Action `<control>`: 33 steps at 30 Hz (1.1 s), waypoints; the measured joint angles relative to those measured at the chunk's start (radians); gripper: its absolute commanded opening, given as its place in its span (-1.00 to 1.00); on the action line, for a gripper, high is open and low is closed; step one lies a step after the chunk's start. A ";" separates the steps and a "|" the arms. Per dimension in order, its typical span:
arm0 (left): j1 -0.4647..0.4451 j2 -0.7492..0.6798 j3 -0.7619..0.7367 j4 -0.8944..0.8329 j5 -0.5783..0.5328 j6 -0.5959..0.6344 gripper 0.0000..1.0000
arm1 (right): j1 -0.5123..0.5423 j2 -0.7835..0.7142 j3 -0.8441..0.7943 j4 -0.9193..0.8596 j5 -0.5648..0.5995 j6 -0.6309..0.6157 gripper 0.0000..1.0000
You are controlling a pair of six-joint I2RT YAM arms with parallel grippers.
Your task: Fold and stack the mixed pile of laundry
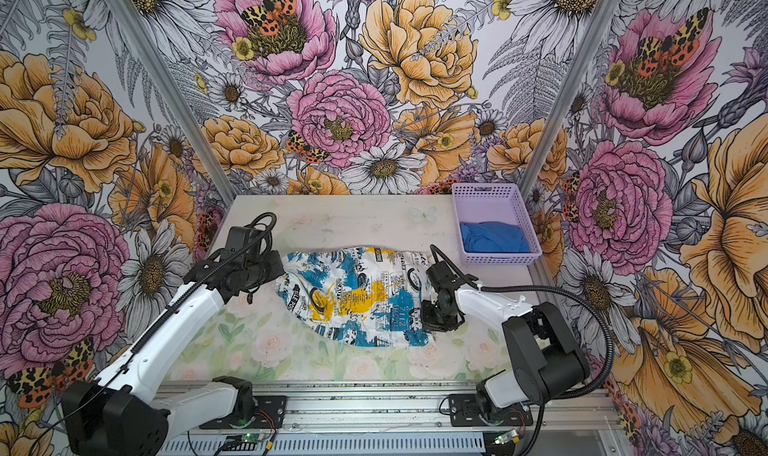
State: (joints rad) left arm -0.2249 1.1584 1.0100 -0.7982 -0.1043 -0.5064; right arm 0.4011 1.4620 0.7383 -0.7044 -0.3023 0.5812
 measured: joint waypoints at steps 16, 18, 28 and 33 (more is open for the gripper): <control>0.032 0.053 -0.049 0.036 0.057 0.020 -0.31 | -0.171 -0.232 0.309 -0.187 -0.063 0.023 -1.00; 0.037 0.070 -0.051 0.048 0.073 0.027 -0.03 | -0.216 -0.216 0.377 -0.209 -0.066 0.011 -1.00; 0.011 -0.028 -0.092 0.089 0.099 0.056 0.68 | -0.305 0.042 0.663 -0.241 -0.079 -0.025 -1.00; -0.167 -0.197 -0.184 0.077 0.060 -0.014 0.70 | -0.336 0.130 0.734 -0.249 -0.077 -0.025 -1.00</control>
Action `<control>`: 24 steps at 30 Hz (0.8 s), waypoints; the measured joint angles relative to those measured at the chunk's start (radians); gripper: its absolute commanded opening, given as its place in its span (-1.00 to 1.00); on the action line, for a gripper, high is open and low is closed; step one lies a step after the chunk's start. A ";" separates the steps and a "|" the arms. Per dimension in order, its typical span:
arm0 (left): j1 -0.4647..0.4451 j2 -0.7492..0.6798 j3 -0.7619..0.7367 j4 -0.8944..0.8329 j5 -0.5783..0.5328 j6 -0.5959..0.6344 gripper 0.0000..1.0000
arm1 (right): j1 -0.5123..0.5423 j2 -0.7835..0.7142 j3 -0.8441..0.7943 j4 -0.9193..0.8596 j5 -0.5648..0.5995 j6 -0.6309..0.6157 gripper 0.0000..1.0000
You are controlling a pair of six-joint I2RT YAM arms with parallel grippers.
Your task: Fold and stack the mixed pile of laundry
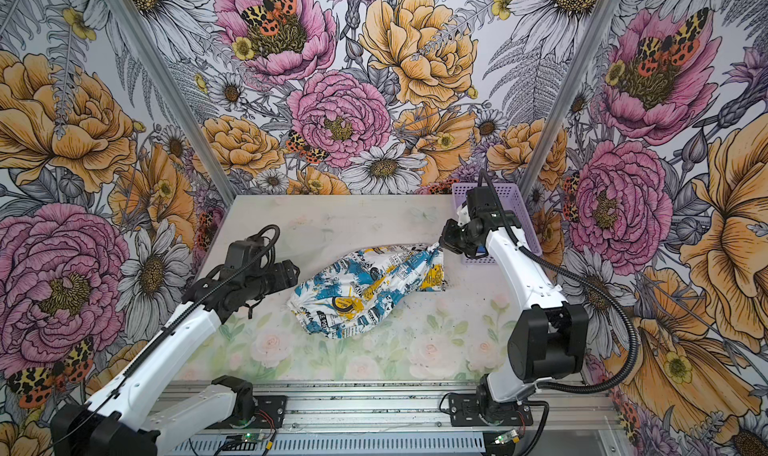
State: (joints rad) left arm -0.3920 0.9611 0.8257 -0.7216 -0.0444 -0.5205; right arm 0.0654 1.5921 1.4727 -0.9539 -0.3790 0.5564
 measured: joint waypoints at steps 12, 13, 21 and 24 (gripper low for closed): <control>-0.394 -0.082 -0.225 -0.002 -0.128 -0.282 0.53 | -0.006 0.097 0.109 0.000 -0.020 0.000 -1.00; -0.397 -0.089 -0.235 0.010 -0.125 -0.290 0.52 | -0.006 0.098 0.111 0.001 -0.021 0.000 -1.00; -0.424 -0.089 -0.362 0.196 -0.063 -0.315 0.43 | -0.006 0.106 0.111 0.000 -0.035 0.000 -1.00; -0.423 -0.082 -0.428 0.274 -0.039 -0.330 0.40 | -0.006 0.106 0.111 0.001 -0.037 0.000 -1.00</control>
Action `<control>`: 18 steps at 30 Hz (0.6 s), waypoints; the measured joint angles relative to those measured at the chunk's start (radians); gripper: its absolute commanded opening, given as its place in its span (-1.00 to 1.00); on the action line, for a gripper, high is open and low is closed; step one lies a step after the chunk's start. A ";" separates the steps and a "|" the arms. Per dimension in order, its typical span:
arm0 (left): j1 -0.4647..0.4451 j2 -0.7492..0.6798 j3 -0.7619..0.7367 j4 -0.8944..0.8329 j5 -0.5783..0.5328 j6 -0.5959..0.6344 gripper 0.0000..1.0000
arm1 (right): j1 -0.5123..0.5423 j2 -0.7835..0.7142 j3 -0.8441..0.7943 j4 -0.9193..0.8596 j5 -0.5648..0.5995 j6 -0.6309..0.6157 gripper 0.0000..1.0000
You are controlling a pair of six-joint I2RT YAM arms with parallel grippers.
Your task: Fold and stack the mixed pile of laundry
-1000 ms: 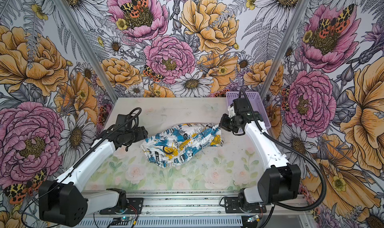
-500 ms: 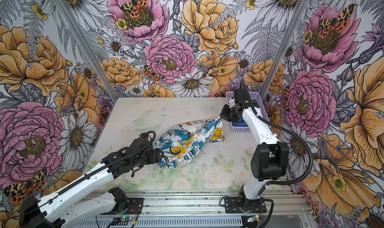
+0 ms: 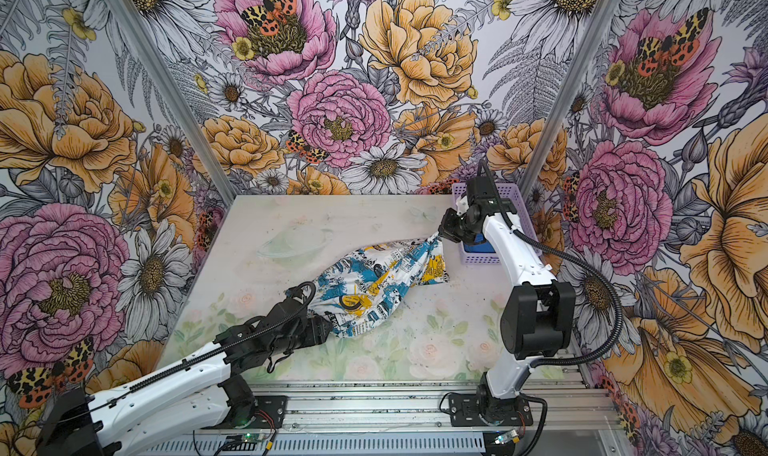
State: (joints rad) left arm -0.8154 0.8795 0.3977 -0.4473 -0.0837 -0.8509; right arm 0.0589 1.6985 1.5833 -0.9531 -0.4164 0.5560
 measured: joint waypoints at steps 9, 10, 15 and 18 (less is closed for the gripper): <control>0.008 0.071 -0.033 0.175 0.030 -0.011 -0.17 | 0.000 0.000 0.000 0.000 -0.001 0.000 -1.00; 0.009 0.079 -0.033 0.188 0.031 -0.007 -0.38 | 0.000 0.000 0.000 0.000 -0.002 0.000 -1.00; 0.014 0.093 -0.022 0.195 0.033 0.000 -1.00 | -0.006 0.000 0.000 -0.001 -0.008 0.000 -1.00; 0.029 0.075 0.038 0.119 0.032 0.013 -1.00 | -0.017 0.000 0.000 -0.001 -0.023 0.000 -1.00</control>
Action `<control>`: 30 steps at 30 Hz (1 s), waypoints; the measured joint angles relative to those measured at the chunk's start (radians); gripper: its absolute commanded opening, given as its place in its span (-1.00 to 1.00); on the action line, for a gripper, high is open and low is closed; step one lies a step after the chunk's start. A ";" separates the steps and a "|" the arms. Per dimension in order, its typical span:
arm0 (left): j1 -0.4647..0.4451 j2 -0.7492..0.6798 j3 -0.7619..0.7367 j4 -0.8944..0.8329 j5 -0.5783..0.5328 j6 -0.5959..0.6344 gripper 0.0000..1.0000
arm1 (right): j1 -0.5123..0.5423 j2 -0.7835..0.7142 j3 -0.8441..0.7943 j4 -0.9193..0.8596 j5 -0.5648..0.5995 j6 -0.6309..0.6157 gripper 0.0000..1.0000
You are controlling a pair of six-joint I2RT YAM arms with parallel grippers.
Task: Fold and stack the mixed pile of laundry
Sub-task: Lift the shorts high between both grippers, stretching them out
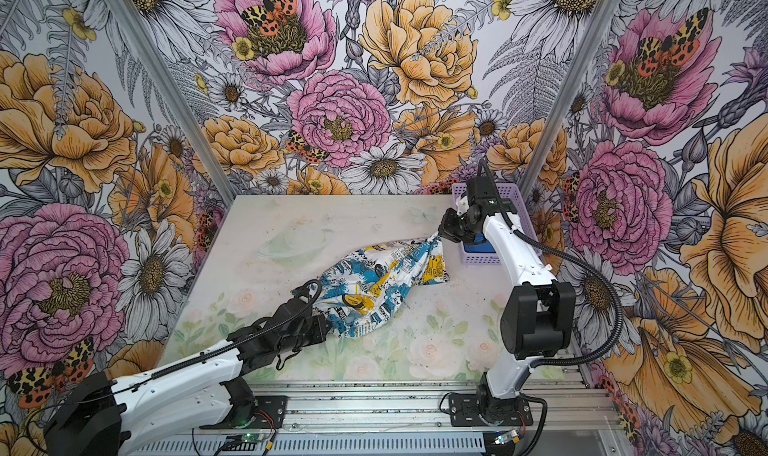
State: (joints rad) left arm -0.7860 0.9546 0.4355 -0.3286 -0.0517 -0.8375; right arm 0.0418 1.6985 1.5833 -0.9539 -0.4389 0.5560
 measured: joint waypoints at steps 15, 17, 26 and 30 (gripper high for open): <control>0.341 0.002 0.889 -0.479 0.051 0.273 -1.00 | -0.107 -0.064 0.485 -0.144 -0.065 -0.042 -1.00; 0.399 0.060 1.053 -0.518 0.089 0.319 -1.00 | -0.116 -0.063 0.662 -0.170 -0.070 -0.048 -1.00; 0.580 0.277 1.612 -0.568 0.267 0.419 -1.00 | -0.206 -0.056 1.226 -0.180 -0.147 0.048 -1.00; 0.584 0.341 1.726 -0.566 0.299 0.439 -1.00 | -0.233 -0.062 1.239 -0.134 -0.158 0.092 -1.00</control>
State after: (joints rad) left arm -0.2016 1.2953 2.1612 -0.8948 0.2478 -0.3985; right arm -0.1909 1.6367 2.8227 -1.0882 -0.5972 0.6476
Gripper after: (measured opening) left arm 0.058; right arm 0.044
